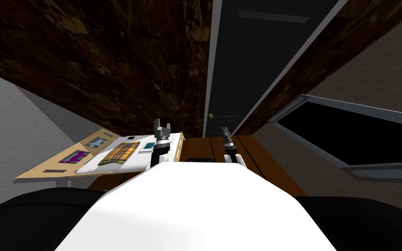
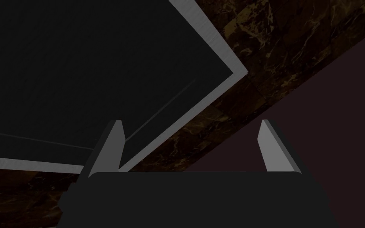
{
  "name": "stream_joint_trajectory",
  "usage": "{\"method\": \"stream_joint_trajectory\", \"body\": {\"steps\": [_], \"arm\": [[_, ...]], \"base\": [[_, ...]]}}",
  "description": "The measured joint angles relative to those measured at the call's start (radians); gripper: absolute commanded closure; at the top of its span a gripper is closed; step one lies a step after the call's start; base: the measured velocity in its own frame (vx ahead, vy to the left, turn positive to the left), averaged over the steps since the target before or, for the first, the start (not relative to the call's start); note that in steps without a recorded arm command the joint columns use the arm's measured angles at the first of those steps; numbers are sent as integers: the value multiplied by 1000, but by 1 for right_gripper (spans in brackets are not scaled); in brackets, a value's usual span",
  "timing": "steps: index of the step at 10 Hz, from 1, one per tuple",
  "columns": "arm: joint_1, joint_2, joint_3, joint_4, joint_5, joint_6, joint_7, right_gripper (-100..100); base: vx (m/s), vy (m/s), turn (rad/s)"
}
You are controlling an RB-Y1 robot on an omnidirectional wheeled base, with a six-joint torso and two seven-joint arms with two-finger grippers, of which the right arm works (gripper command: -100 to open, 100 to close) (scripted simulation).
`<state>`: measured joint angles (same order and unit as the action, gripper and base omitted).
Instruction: Pull the door open
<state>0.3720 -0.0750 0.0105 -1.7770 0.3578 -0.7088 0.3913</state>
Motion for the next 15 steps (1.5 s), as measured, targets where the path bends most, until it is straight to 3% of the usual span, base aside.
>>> {"method": "stream_joint_trajectory", "body": {"steps": [9, 15], "arm": [[-53, 4, 20, 203, 125, -63, 156, -100], [-96, 1, 27, 344, 202, -105, 253, -100]], "base": [[142, 6, -2], [144, 1, -68]]}}
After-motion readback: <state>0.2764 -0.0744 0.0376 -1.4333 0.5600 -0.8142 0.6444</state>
